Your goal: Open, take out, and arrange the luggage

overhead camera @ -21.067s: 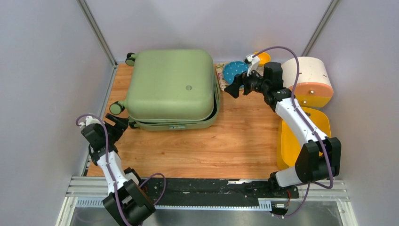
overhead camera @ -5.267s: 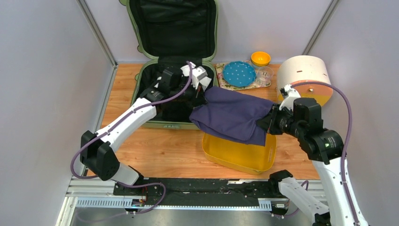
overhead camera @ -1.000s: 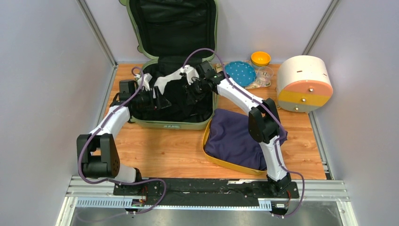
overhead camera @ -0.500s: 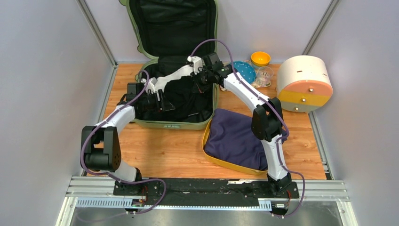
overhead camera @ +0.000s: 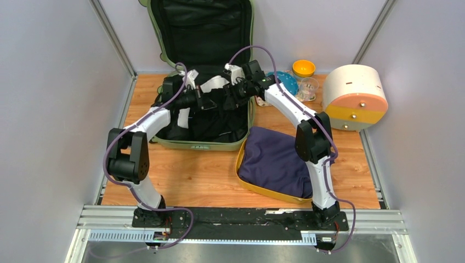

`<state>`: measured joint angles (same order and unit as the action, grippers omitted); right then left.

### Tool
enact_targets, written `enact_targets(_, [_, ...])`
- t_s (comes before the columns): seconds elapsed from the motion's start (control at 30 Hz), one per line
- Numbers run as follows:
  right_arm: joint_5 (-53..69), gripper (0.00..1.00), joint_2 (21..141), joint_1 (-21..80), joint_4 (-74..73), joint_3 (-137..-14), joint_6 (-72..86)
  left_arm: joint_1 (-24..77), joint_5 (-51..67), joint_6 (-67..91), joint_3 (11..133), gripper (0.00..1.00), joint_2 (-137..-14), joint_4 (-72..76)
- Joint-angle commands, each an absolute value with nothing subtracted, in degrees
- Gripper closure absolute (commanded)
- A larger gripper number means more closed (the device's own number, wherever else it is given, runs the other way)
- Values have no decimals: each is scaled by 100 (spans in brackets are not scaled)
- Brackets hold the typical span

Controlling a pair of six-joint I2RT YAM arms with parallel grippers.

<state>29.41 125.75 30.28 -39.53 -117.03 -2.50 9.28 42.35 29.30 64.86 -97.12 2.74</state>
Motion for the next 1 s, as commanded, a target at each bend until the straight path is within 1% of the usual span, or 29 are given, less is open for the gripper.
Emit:
enact_targets(0.0, [3278, 36, 12050, 2716, -3613, -11541, 113, 1142, 4342, 2979, 7354, 100, -10202, 607])
enact_targets(0.1, [3533, 30, 11778, 2584, -3262, -11163, 281, 1204, 4385, 3128, 7960, 100, -10729, 484])
enact_targets(0.2, [3682, 30, 11646, 2566, -2945, -10934, 325, 1213, 4465, 3217, 8112, 100, -10942, 536])
enact_targets(0.33, [3534, 30, 11725, 2566, -3015, -10995, 404, 1073, 4132, 3006, 8121, 100, -10881, 475])
enact_targets(0.47, [3269, 29, 11760, 2505, -3023, -10942, 527, 599, 4209, 3111, 8113, 100, -10828, 273])
enact_targets(0.7, [3103, 29, 11988, 2435, -3015, -11057, 738, 185, 4377, 2015, 7192, 100, -10126, -561])
enact_targets(0.97, [3217, 29, 12278, 2434, -3182, -11030, 730, -95, 4237, 1503, 6487, 100, -9853, -1002])
